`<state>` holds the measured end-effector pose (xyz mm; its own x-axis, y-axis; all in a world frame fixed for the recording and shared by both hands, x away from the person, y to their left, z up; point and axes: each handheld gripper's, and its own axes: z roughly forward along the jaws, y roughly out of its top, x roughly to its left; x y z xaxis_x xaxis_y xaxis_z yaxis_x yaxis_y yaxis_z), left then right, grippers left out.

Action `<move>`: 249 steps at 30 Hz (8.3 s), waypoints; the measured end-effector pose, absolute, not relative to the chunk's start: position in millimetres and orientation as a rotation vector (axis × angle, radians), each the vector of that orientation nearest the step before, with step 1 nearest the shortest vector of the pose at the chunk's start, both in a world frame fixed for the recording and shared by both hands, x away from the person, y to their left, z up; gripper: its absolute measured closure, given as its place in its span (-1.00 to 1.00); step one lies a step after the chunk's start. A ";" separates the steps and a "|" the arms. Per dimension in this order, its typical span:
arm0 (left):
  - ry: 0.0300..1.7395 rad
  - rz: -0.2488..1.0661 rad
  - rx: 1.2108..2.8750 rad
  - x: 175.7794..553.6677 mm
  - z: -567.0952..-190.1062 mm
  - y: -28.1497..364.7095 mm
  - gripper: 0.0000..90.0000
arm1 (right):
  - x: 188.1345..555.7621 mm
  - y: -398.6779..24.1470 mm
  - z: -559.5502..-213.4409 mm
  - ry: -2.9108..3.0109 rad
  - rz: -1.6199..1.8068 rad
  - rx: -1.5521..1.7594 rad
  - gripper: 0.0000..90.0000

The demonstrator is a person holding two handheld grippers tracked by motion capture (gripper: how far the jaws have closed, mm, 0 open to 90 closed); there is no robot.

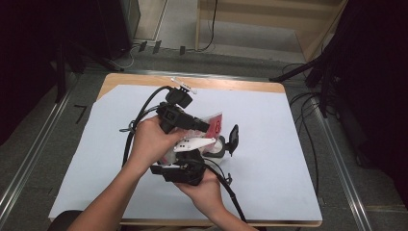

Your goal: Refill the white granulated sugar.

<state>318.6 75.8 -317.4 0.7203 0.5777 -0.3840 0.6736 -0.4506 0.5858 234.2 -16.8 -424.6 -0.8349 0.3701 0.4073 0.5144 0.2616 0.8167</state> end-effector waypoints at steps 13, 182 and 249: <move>0.941 -0.154 2.182 318.6 -316.2 73.8 0.69 | 235.9 -18.2 -422.8 -2.358 -1.628 -0.853 0.42; 0.935 -0.258 2.273 313.8 -344.7 102.4 0.98 | 222.5 -5.7 -474.3 -2.826 -1.528 -0.595 0.35; 0.874 -0.138 2.066 309.1 -312.4 187.0 1.00 | 261.6 -48.5 -461.9 -2.693 -1.534 -0.909 0.35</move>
